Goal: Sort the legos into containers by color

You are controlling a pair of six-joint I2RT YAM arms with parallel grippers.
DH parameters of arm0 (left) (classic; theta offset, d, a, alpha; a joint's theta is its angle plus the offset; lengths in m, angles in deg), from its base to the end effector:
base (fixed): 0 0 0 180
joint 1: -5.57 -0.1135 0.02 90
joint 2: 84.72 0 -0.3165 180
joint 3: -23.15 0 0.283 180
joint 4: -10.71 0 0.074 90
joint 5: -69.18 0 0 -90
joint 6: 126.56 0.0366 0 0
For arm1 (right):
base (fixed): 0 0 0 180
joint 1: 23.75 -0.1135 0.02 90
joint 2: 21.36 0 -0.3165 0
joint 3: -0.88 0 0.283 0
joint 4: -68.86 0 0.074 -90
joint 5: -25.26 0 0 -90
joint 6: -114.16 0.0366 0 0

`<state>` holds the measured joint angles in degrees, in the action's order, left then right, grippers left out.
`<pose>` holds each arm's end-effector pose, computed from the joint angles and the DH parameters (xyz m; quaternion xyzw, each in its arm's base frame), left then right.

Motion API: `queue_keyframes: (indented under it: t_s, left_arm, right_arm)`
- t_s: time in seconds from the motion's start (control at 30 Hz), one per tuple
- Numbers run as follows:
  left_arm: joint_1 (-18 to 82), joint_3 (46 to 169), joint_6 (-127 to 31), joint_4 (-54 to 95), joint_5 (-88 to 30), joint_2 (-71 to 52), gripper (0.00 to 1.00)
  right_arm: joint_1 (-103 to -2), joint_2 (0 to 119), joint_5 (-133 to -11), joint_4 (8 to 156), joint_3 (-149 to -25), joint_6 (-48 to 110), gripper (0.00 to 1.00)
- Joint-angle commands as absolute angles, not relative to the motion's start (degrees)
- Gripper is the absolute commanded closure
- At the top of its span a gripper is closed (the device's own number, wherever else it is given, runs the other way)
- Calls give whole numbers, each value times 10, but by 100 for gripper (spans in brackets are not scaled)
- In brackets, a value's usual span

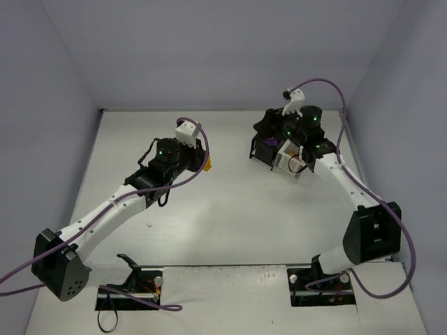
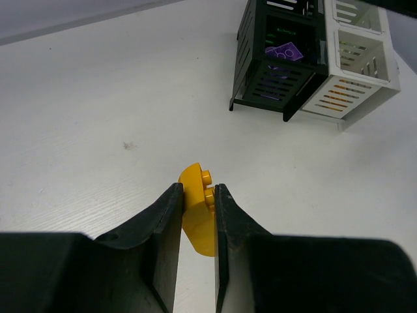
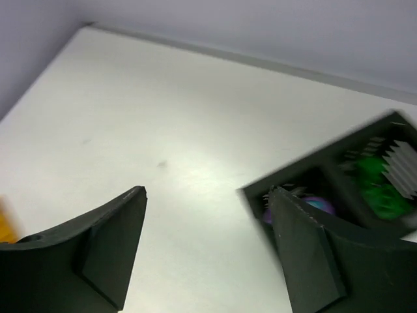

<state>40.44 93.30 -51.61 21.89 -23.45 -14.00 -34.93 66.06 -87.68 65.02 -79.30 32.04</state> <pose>0.2507 -0.1767 0.3869 0.1477 0.7615 -0.2823 0.5644 0.3838 0.0904 0.3876 -0.1569 0.7090 0.2540 0.6389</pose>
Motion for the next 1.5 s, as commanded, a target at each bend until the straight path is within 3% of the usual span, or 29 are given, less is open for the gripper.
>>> queue_keyframes:
  t_s: [0.0,0.07,0.2,0.6,0.97,1.3,1.47]
  left_arm:
    - [404,959,-528,173,-242,-161,96]
    - [404,958,-532,173,-241,-163,96]
    - [404,957,-533,172,-242,-166,96]
    - [404,955,-539,169,-245,-166,96]
    - [404,953,-542,166,-249,-163,96]
    - [404,953,-545,165,-251,-162,96]
    - [404,953,-545,165,-250,-163,96]
  right_arm:
    - [-411,592,-968,607,-749,322,28]
    - [-443,571,-996,586,-729,336,18]
    - [-481,553,-1027,538,-681,363,12]
    - [-580,596,-1013,492,-685,383,13]
    - [-601,647,-986,477,-715,387,19]
    - [-603,681,-982,473,-753,384,37]
    - [-605,687,-987,471,-755,386,59]
